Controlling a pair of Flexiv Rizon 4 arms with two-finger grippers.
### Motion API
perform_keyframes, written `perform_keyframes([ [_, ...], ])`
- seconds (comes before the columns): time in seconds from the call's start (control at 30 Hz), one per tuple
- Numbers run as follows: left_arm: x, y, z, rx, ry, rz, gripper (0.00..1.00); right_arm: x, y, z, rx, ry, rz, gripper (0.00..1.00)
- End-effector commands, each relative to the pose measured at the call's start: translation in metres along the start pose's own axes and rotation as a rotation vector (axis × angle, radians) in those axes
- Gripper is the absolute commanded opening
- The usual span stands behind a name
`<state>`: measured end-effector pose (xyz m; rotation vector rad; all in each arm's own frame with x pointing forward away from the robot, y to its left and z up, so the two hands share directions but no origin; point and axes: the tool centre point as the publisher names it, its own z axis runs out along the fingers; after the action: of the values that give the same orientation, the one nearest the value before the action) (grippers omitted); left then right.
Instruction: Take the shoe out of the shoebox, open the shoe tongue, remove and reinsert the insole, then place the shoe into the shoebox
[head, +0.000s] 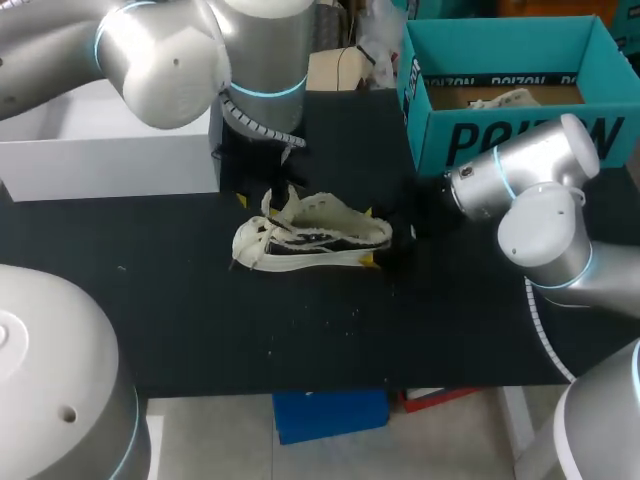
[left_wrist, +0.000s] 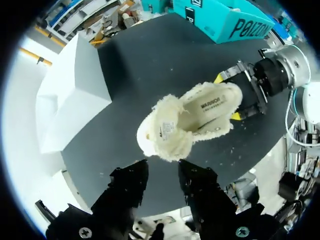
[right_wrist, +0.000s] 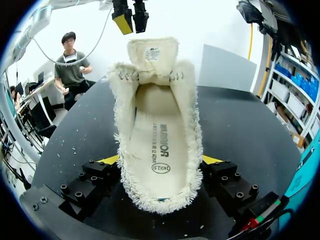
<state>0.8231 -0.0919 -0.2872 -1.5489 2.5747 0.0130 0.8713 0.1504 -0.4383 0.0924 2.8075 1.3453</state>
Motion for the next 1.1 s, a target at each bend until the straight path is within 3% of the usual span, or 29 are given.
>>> perform_keyframes([
  [0.03,0.013,-0.02,-0.002,-0.084,0.406,0.995,0.0,-0.001,-0.001,0.001,0.0,-0.001,0.001,0.0],
  [0.7,0.013,-0.023,0.0,-0.099,0.43,1.103,0.0,-0.001,-0.001,0.001,0.0,-0.001,0.001,0.0],
  [0.77,0.011,-0.029,0.002,-0.043,0.463,1.126,0.0,-0.001,-0.001,0.001,0.0,-0.001,0.001,0.0],
  [0.83,0.015,-0.033,0.001,-0.019,0.405,1.18,0.0,-0.001,-0.001,0.001,0.0,-0.001,0.001,0.0],
  [0.93,0.019,-0.039,0.0,0.096,0.479,1.216,0.0,-0.001,-0.001,0.001,0.0,-0.001,0.001,0.0],
  [1.1,0.034,-0.052,0.012,0.093,0.497,1.26,0.0,-0.001,-0.001,0.001,0.0,-0.001,0.001,0.0],
])
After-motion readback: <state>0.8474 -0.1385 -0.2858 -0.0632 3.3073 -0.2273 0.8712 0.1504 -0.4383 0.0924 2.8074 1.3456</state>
